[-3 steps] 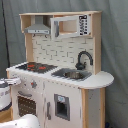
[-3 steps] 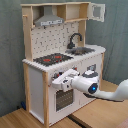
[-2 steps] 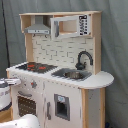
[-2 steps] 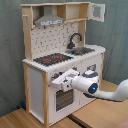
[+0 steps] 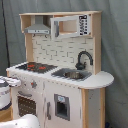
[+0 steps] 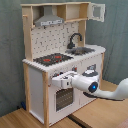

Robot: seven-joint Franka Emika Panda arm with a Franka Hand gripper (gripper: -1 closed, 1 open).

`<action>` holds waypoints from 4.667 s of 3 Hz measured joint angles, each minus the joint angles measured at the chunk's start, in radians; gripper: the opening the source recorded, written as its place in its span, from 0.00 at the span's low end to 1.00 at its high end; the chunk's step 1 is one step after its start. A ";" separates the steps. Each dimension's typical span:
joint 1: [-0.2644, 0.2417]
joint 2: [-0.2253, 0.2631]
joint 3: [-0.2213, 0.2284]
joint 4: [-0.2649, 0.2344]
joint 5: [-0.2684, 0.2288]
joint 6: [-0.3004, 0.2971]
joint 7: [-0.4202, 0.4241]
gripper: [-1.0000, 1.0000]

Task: Play with the kitchen

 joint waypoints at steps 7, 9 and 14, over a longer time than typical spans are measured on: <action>0.113 -0.001 -0.002 -0.002 -0.001 -0.165 0.058 1.00; 0.228 0.000 -0.019 -0.059 -0.001 -0.314 0.076 1.00; 0.304 -0.011 -0.410 -0.108 -0.079 -0.559 0.060 1.00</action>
